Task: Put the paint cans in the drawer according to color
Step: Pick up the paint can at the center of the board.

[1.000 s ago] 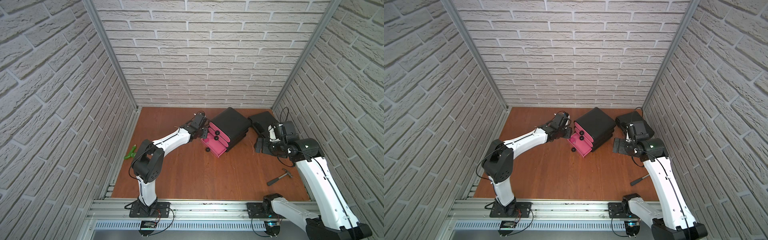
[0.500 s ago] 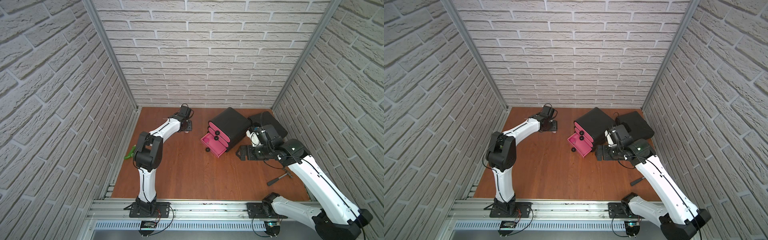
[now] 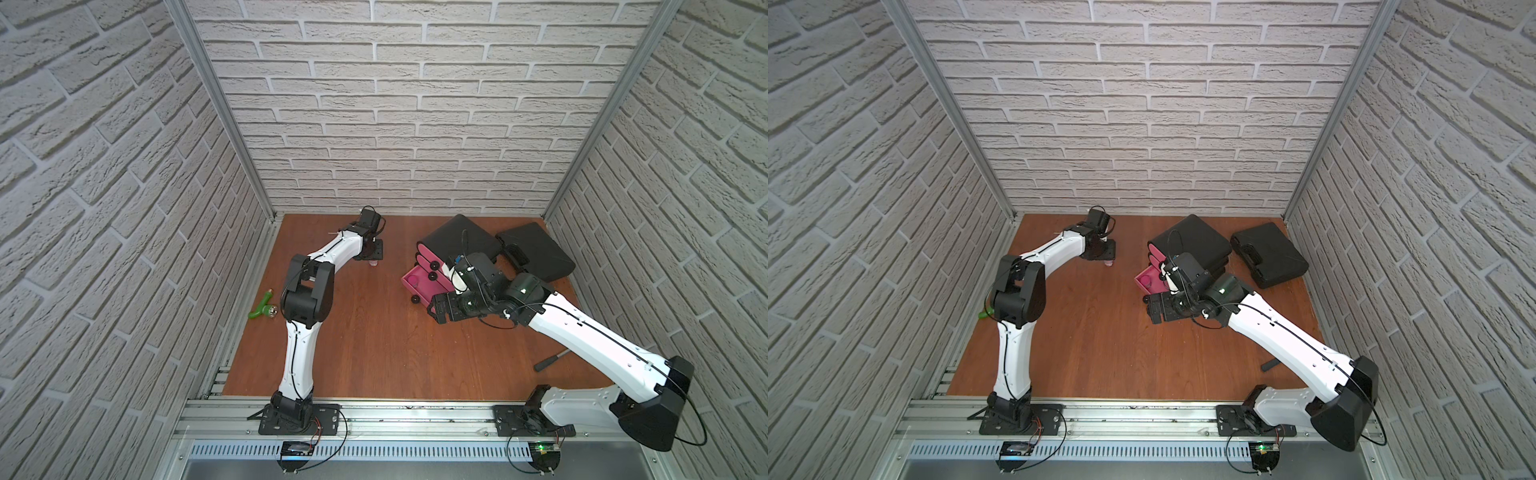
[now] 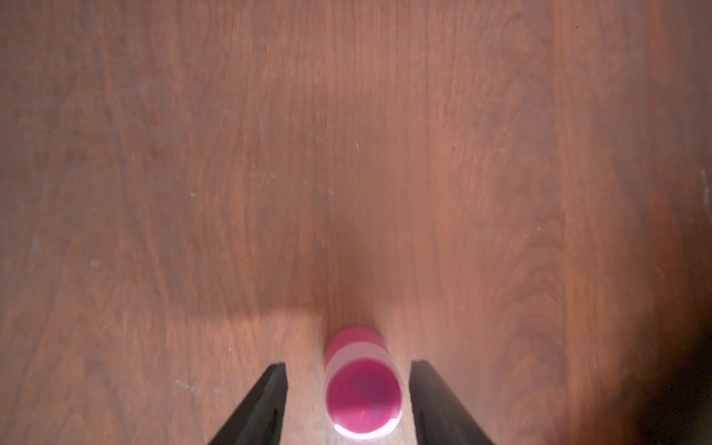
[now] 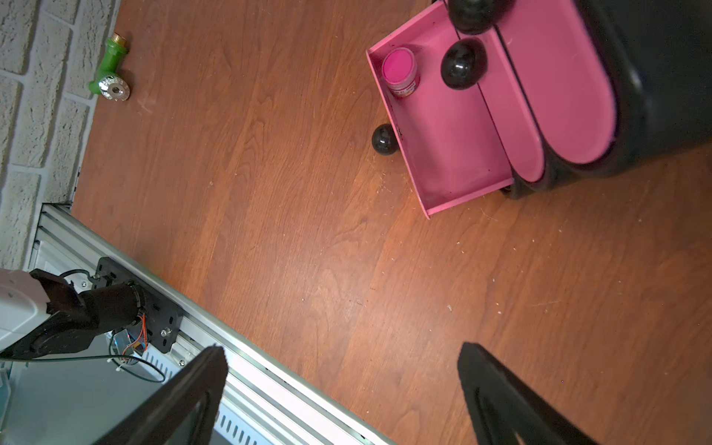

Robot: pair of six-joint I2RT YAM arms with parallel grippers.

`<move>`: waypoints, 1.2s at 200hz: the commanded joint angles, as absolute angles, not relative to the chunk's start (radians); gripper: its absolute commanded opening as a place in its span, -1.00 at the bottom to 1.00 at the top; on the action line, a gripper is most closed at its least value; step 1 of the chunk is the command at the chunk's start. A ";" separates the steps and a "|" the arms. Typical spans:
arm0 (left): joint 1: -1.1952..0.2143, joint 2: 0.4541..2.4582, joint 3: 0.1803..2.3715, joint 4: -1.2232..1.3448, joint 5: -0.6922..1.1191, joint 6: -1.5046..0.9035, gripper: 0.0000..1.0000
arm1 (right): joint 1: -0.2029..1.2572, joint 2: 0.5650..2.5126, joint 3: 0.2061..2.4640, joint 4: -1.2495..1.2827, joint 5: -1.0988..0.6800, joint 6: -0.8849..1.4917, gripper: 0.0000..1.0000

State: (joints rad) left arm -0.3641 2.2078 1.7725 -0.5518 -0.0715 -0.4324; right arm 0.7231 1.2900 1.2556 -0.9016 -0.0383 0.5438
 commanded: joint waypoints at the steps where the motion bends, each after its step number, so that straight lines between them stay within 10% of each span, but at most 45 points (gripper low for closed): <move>1: -0.356 2.243 1.816 -0.554 -0.052 -0.416 0.07 | 0.735 1.300 1.292 -0.853 -0.006 0.549 0.97; 151: -0.376 2.279 1.837 -0.591 -0.088 -0.426 -0.02 | 0.738 1.275 1.269 -0.858 0.057 0.554 0.99; 240: -0.388 2.193 1.783 -0.568 -0.078 -0.406 -0.44 | 0.737 1.262 1.272 -0.908 0.120 0.572 0.99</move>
